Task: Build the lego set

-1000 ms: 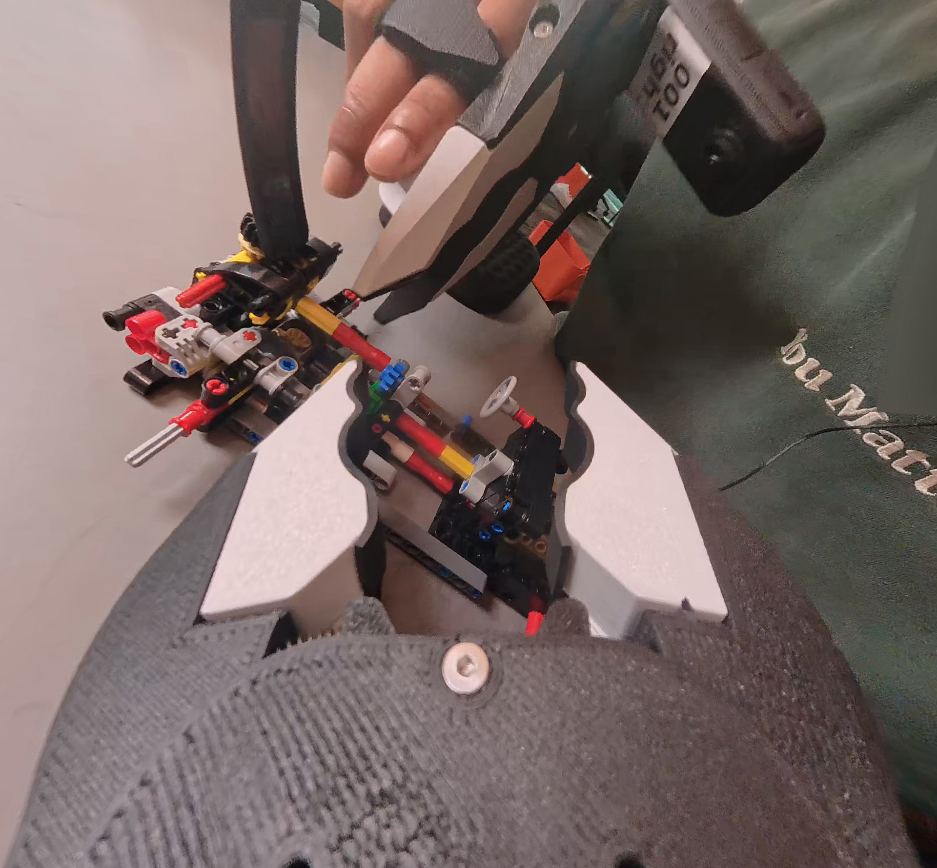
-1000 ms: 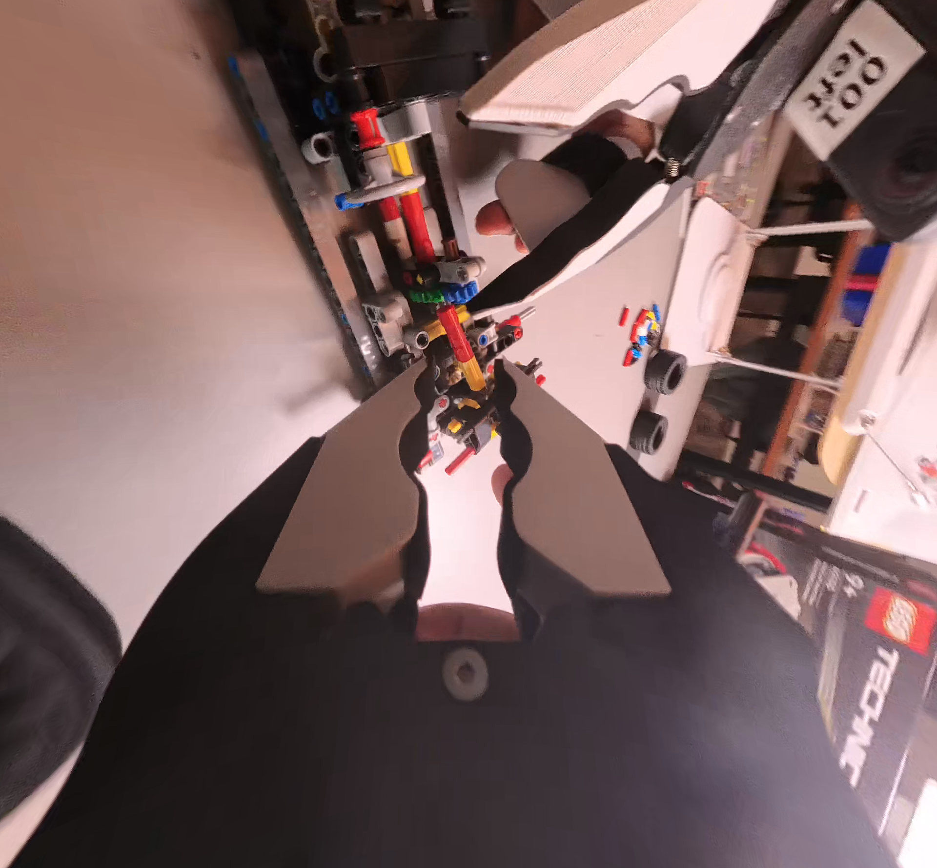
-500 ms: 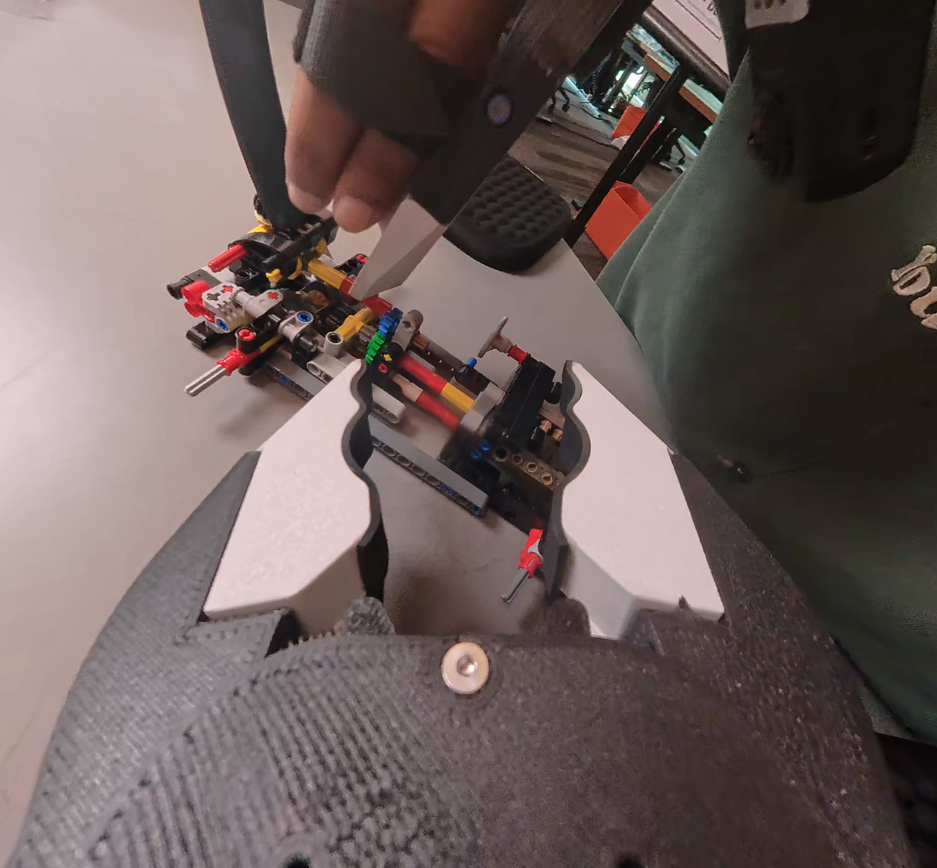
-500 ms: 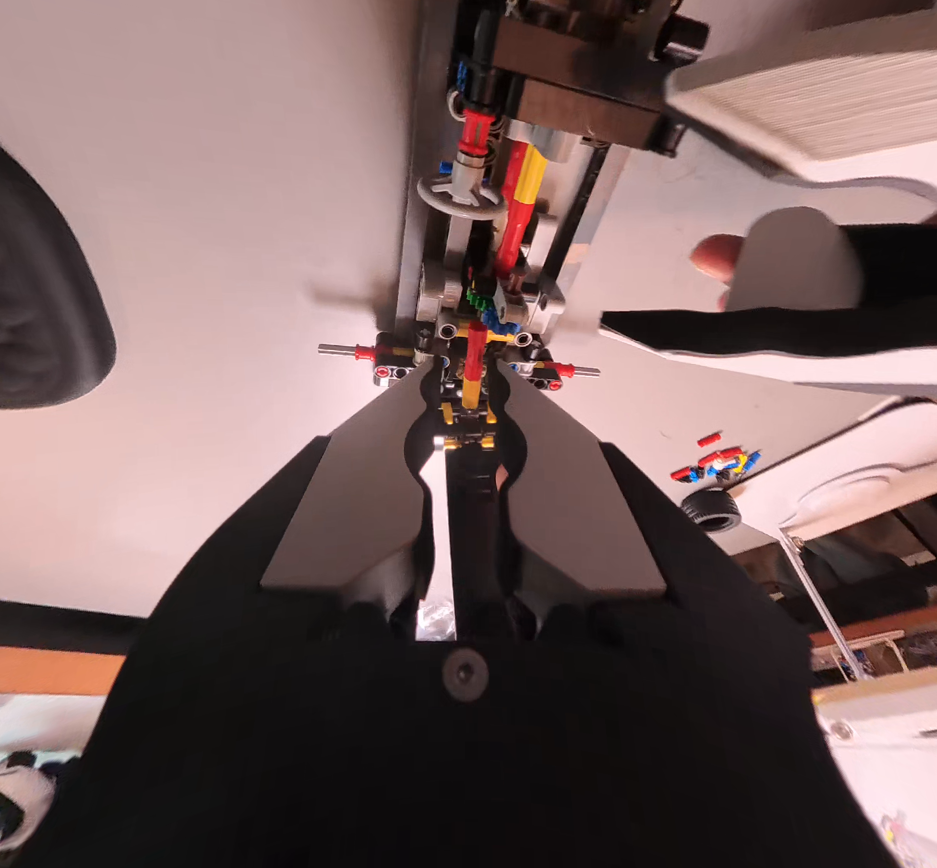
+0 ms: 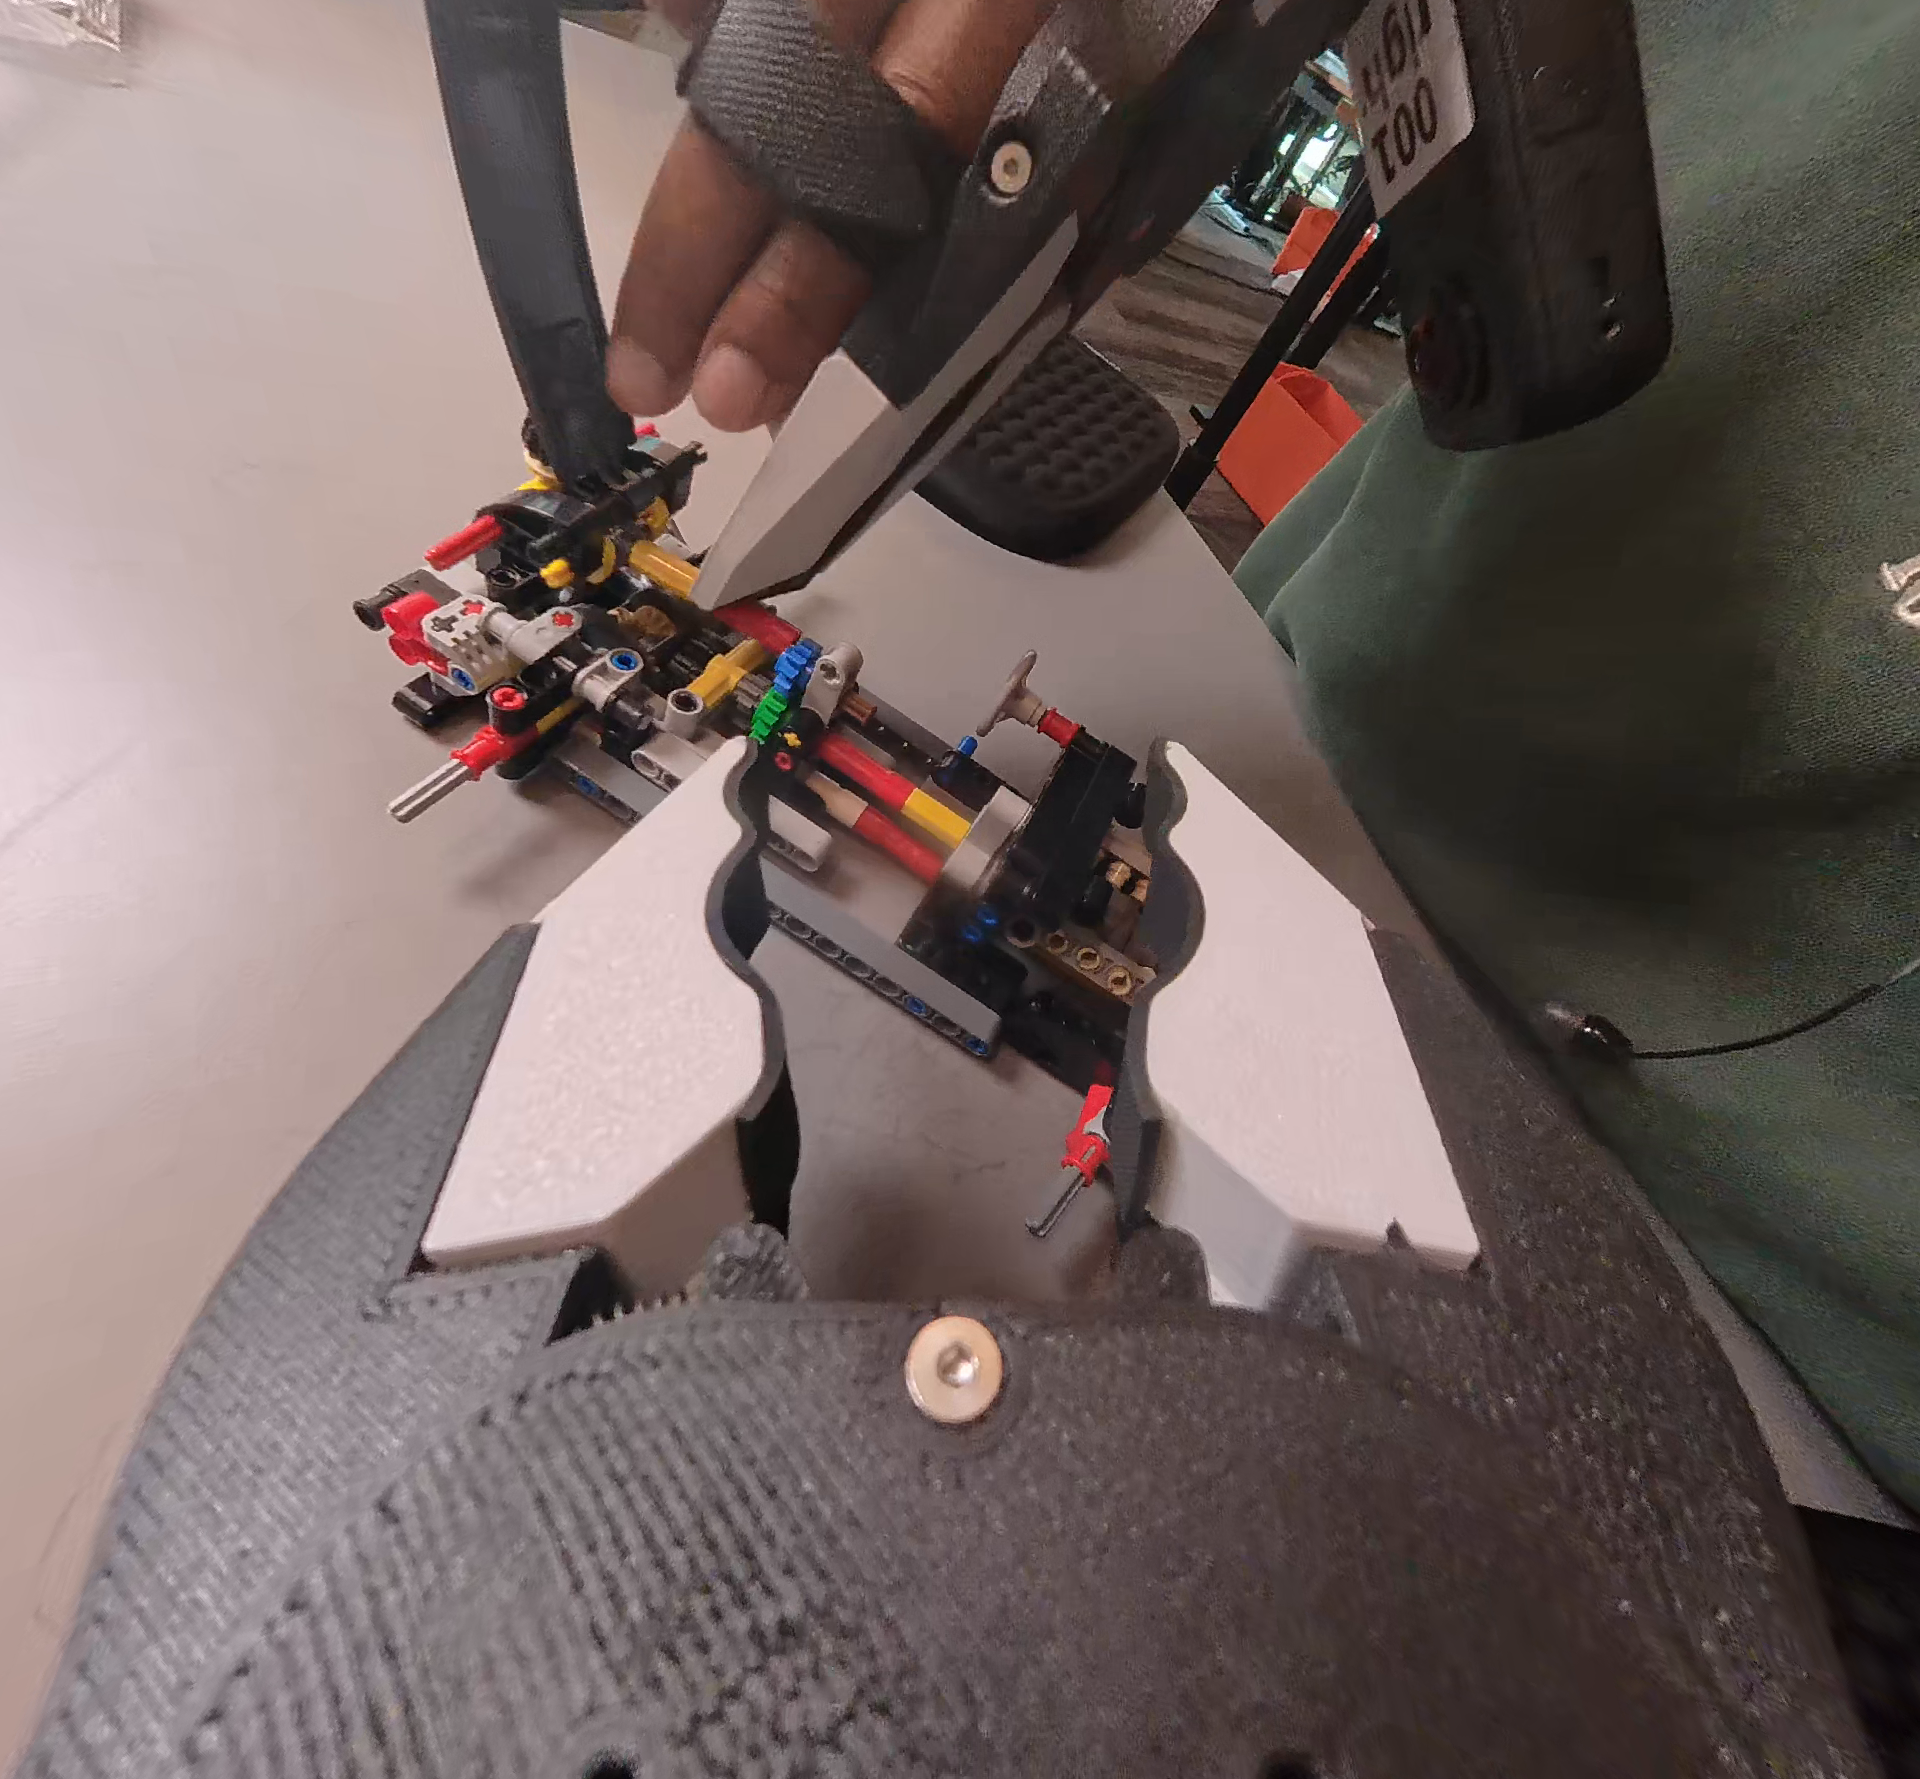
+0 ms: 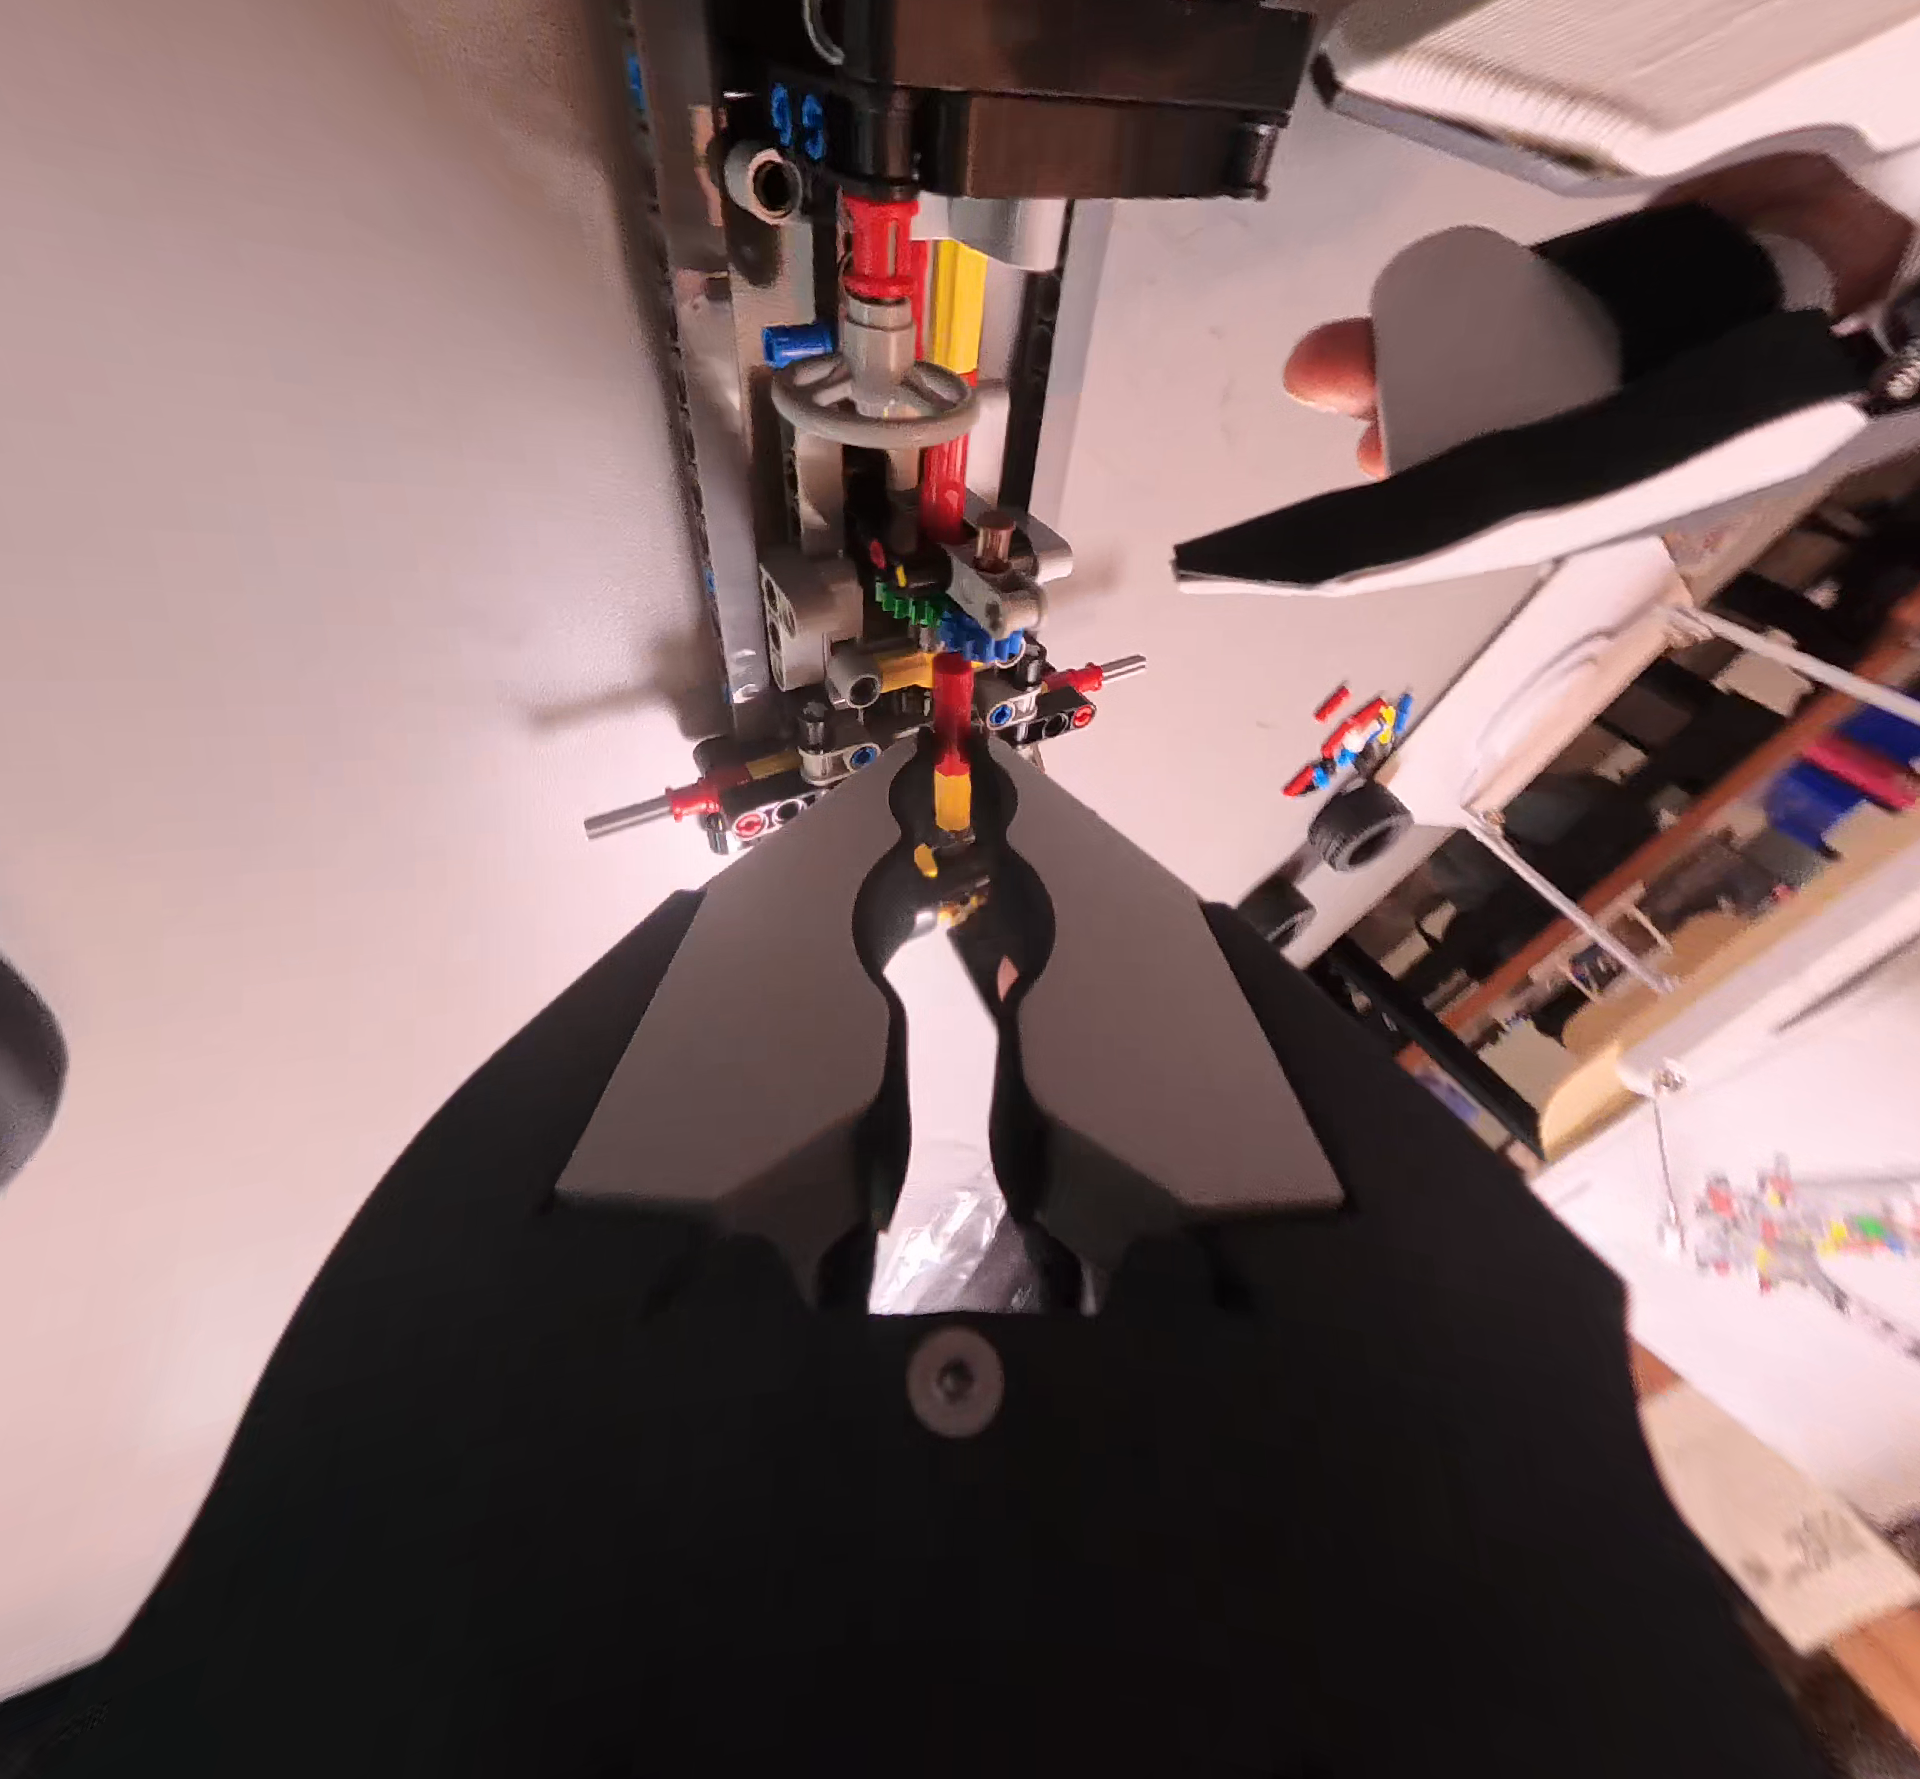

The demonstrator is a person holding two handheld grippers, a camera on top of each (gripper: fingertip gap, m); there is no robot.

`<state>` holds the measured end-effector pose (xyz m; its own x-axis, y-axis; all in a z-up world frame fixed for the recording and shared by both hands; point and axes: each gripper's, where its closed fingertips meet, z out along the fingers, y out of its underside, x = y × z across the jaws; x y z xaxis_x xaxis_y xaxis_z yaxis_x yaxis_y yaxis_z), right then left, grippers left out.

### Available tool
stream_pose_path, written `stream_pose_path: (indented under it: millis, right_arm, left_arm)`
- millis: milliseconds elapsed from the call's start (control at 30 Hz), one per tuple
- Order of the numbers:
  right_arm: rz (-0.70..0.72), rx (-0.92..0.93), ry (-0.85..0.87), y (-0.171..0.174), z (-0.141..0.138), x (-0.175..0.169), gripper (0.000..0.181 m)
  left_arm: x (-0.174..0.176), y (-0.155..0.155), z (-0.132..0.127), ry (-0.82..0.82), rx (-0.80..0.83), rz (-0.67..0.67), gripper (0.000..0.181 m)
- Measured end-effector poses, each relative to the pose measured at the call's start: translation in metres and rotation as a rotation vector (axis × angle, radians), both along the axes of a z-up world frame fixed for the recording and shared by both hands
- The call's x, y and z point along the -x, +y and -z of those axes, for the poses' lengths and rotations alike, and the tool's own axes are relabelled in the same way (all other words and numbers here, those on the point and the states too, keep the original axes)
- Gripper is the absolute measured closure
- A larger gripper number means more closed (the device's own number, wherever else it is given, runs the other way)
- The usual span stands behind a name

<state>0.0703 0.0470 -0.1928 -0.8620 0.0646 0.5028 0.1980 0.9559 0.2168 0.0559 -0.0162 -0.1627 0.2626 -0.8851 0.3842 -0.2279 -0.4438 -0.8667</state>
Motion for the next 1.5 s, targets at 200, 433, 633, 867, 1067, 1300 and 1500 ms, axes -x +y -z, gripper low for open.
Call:
stream_pose_path:
  millis: [200, 433, 633, 867, 1067, 1300, 1500]
  right_arm:
    - [0.107, 0.002, 0.213, 0.001, -0.004, 0.0, 0.176]
    - [0.123, -0.018, 0.276, -0.002, -0.008, 0.003, 0.177]
    - [0.127, -0.039, 0.331, -0.007, -0.011, 0.008, 0.176]
    - [0.137, -0.046, 0.352, -0.013, -0.011, 0.012, 0.176]
    - [0.141, -0.028, 0.352, -0.016, -0.012, 0.014, 0.176]
    - [0.136, -0.017, 0.347, -0.018, -0.011, 0.017, 0.176]
    - [0.13, -0.004, 0.346, -0.02, -0.011, 0.018, 0.176]
  left_arm:
    - [-0.002, 0.003, 0.003, -0.008, 0.003, -0.012, 0.112]
    - [-0.006, 0.006, 0.007, -0.006, 0.004, -0.027, 0.114]
    - [-0.008, 0.007, 0.005, -0.005, -0.016, -0.038, 0.115]
    - [-0.001, 0.025, 0.006, 0.066, -0.151, -0.124, 0.138]
    - [-0.006, 0.034, 0.017, 0.192, -0.291, -0.137, 0.139]
    - [-0.014, 0.036, 0.025, 0.233, -0.313, -0.121, 0.14]
    - [-0.017, 0.037, 0.025, 0.233, -0.318, -0.117, 0.144]
